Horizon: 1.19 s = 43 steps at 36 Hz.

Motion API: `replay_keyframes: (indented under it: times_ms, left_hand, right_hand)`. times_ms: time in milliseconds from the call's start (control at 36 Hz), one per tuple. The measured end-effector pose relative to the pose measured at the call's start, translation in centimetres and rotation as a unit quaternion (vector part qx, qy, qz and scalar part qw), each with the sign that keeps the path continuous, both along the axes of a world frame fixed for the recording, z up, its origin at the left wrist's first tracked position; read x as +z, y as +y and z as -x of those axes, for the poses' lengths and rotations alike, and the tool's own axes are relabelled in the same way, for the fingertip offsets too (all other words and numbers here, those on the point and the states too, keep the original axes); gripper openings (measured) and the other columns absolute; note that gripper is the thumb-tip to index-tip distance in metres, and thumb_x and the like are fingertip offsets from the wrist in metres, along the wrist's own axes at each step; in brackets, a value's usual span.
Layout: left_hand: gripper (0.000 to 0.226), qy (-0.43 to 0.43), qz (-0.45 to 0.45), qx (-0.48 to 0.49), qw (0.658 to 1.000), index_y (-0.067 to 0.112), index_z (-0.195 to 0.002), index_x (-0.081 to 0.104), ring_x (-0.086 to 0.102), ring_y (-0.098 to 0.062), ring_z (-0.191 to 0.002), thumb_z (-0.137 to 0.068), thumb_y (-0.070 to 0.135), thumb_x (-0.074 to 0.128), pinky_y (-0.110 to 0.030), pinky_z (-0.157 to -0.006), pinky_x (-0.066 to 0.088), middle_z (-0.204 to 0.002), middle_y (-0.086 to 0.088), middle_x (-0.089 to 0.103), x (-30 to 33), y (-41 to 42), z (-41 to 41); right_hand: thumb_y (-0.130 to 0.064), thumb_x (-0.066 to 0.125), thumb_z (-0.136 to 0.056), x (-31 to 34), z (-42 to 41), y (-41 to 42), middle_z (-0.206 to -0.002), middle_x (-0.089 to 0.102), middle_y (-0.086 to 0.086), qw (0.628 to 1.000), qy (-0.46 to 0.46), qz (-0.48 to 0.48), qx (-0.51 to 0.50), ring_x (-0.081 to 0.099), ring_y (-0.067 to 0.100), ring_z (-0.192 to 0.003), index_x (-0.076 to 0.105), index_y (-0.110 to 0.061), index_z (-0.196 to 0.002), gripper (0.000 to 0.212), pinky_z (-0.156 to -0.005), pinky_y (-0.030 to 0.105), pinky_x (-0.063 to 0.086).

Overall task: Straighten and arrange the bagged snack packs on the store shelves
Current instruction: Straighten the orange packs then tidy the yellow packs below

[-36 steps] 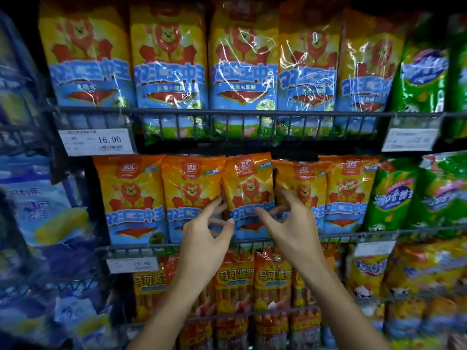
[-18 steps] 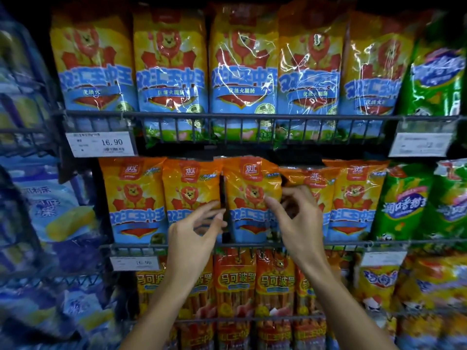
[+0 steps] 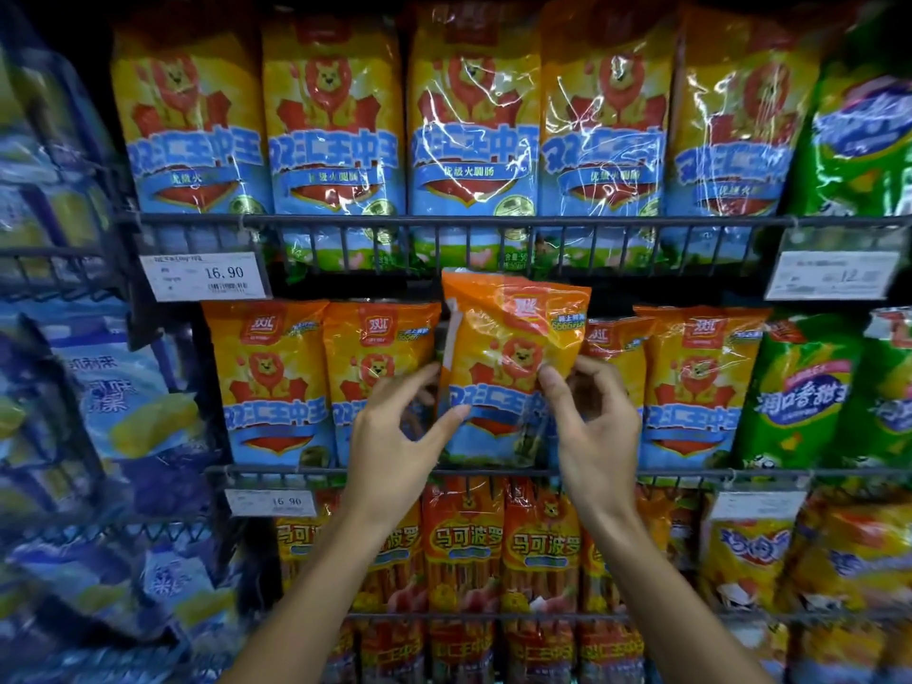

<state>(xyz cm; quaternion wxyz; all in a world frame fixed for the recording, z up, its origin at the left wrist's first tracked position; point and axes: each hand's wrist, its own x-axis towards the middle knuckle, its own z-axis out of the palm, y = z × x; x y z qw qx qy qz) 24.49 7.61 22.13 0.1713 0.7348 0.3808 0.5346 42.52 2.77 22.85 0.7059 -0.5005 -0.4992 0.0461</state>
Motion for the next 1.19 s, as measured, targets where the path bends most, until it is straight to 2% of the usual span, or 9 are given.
replay_keyframes:
  times_ms: [83,194,361,556,750,806,889,1028,1194]
  left_hand:
    - [0.051,-0.012,-0.021,0.014,1.0,0.035,-0.142,0.054,0.056,0.004,-0.101,-0.094,0.04,0.069,-0.013,-0.096,0.044,-0.12,0.015,0.055,0.3,-0.2,0.0]
    - [0.052,0.03,-0.016,0.019,0.999,0.037,-0.138,0.055,0.061,0.007,-0.096,-0.089,0.048,0.067,-0.02,-0.093,0.053,-0.11,0.02,0.06,0.0,-0.2,0.0]
    - [0.054,0.041,-0.02,0.04,0.998,0.021,-0.137,0.064,0.068,-0.006,-0.098,-0.089,0.045,0.071,-0.034,-0.092,0.059,-0.11,0.006,0.07,-0.8,-0.1,-0.9]
    - [0.061,0.132,-0.042,0.067,0.988,0.01,-0.134,0.066,0.073,-0.016,-0.095,-0.088,0.049,0.061,-0.033,-0.089,0.06,-0.109,-0.002,0.077,-1.6,-0.4,-0.6]
    - [0.031,0.059,-0.143,0.073,0.985,0.012,-0.126,0.072,0.07,-0.014,-0.107,-0.097,0.024,0.069,-0.033,-0.094,0.059,-0.121,0.002,0.072,-3.2,-0.4,0.2]
    - [0.032,0.049,-0.218,0.072,0.972,0.01,-0.127,0.069,0.065,-0.011,-0.114,-0.096,0.017,0.07,-0.025,-0.103,0.051,-0.123,0.004,0.067,-3.2,-0.4,0.4]
    - [0.04,0.081,-0.288,0.038,0.953,0.007,-0.134,0.063,0.053,-0.016,-0.134,-0.095,0.013,0.07,-0.029,-0.117,0.038,-0.136,-0.002,0.061,-2.2,-0.4,-0.1]
    - [0.065,0.217,-0.225,0.025,0.949,0.015,-0.16,0.029,0.014,-0.017,-0.158,-0.104,0.033,0.057,-0.033,-0.128,0.014,-0.169,0.0,0.021,-1.8,0.3,-1.6]
    - [0.078,0.372,-0.196,0.067,0.905,0.016,-0.163,-0.007,-0.012,-0.023,-0.158,-0.108,0.053,0.034,-0.046,-0.127,0.001,-0.17,-0.006,-0.018,-2.4,2.0,-2.2]
  right_hand:
    - [-0.037,0.066,-0.095,0.0,0.0,0.1,-0.09,0.056,0.008,1.0,0.016,-0.001,0.01,0.057,0.016,-0.083,0.064,-0.011,-0.106,0.028,-0.074,0.025,0.046]
    - [-0.035,0.069,-0.094,0.1,-0.2,0.0,-0.091,0.057,0.003,1.0,-0.01,-0.013,-0.017,0.059,0.015,-0.084,0.065,-0.014,-0.106,0.024,-0.075,0.023,0.048]
    - [-0.039,0.068,-0.092,-0.4,-0.7,0.2,-0.092,0.059,0.001,1.0,-0.015,-0.001,-0.028,0.06,0.012,-0.085,0.064,-0.019,-0.106,0.024,-0.076,0.022,0.051]
    - [-0.036,0.069,-0.092,-2.4,-0.8,-0.5,-0.098,0.061,-0.004,0.997,-0.052,0.037,-0.034,0.061,0.006,-0.088,0.066,-0.021,-0.108,0.022,-0.077,0.018,0.052]
    - [-0.028,0.075,-0.091,-2.5,-0.8,-0.7,-0.103,0.062,-0.002,0.994,-0.099,0.005,-0.047,0.063,0.004,-0.091,0.067,-0.021,-0.12,0.031,-0.082,0.013,0.052]
    - [-0.024,0.073,-0.092,-2.9,-0.9,-0.8,-0.116,0.059,-0.003,0.991,-0.123,-0.013,-0.06,0.063,0.005,-0.096,0.061,-0.017,-0.133,0.043,-0.086,0.012,0.05]
    - [-0.017,0.07,-0.095,-3.6,-0.9,-0.8,-0.136,0.048,-0.001,0.969,-0.212,-0.063,-0.107,0.057,0.019,-0.122,0.053,-0.01,-0.144,0.053,-0.103,0.028,0.05]
    - [-0.012,0.065,-0.1,-4.1,-0.6,0.6,-0.156,0.042,0.004,0.913,-0.387,-0.068,-0.11,0.033,0.022,-0.15,0.048,-0.01,-0.149,0.052,-0.12,0.04,0.035]
    - [-0.03,0.054,-0.105,-5.1,-1.3,2.1,-0.171,0.015,0.001,0.876,-0.464,0.031,-0.127,0.012,0.022,-0.158,0.025,-0.012,-0.161,0.065,-0.125,0.05,0.022]
